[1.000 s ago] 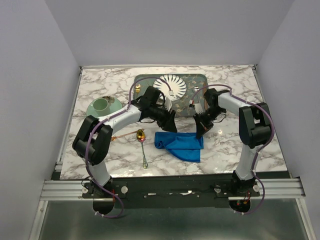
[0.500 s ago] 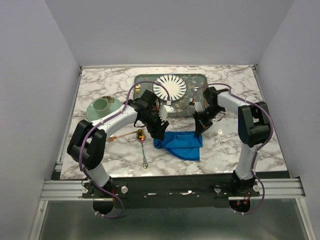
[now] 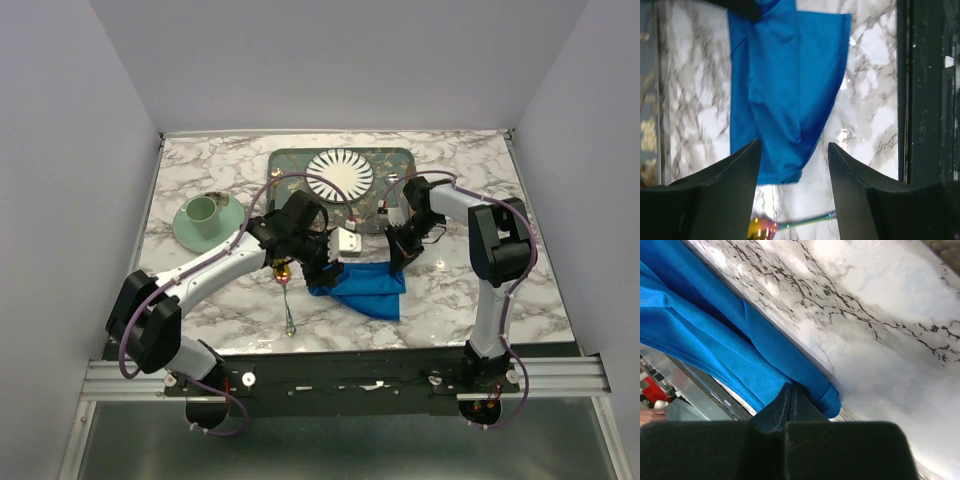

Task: Fold the napkin into a case and place the utensils inside
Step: Fold the 2/3-rectangle-folded napkin at the center of the board.

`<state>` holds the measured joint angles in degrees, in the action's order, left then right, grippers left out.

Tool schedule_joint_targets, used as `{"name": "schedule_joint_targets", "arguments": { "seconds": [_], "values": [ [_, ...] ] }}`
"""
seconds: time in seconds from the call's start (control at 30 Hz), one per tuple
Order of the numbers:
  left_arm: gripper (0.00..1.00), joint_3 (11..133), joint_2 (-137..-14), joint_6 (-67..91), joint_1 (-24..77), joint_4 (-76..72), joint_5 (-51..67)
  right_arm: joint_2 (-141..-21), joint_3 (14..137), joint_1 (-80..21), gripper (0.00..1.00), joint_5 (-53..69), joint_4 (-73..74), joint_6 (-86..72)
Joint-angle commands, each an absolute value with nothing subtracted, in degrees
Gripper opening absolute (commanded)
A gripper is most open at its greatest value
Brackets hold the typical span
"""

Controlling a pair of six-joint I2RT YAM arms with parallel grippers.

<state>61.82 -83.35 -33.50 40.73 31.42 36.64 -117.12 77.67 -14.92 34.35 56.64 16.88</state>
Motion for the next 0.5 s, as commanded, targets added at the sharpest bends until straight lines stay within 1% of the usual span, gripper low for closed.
{"name": "schedule_joint_targets", "arguments": {
  "seconds": [0.0,0.23,0.47],
  "values": [
    [0.67,60.47,-86.65,-42.88,49.89,29.80,34.46,-117.95,78.22,-15.03,0.01,32.78,55.63,16.79],
    [0.65,62.57,-94.56,-47.28,57.56,25.85,31.90,-117.42,77.08,-14.94,0.01,33.14,55.20,16.79],
    [0.58,64.33,-101.86,-49.83,58.97,22.50,30.33,-116.63,75.50,-15.03,0.01,33.40,55.11,17.31]
  ]
}}
